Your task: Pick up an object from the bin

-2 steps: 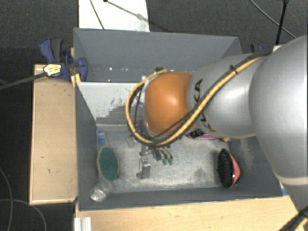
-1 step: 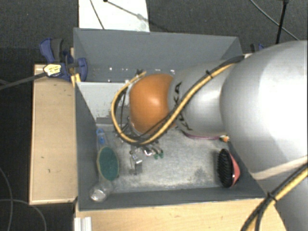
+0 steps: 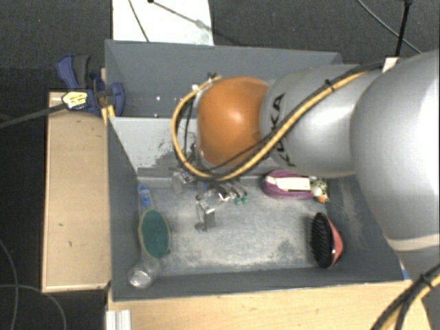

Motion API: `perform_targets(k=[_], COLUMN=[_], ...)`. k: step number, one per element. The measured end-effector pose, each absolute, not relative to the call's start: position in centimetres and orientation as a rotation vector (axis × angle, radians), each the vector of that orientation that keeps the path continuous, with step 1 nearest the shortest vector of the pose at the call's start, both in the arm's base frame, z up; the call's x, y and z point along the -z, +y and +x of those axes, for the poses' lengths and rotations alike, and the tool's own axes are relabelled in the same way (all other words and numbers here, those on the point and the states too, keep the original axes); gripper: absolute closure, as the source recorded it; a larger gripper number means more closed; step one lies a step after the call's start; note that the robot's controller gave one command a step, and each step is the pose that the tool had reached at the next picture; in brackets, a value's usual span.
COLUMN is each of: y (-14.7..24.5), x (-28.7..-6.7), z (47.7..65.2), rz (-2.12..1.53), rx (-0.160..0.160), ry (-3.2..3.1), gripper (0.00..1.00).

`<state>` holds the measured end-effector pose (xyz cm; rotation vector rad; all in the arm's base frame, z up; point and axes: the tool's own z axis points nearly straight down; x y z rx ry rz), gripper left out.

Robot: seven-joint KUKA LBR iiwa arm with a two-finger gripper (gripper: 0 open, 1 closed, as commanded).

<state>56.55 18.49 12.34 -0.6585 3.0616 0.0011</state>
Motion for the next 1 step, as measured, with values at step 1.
perform_targets(k=[1], y=[24.17], x=[-6.87], z=[56.09], rz=[-0.635], rx=[-0.004], ry=[3.075], gripper=[0.00])
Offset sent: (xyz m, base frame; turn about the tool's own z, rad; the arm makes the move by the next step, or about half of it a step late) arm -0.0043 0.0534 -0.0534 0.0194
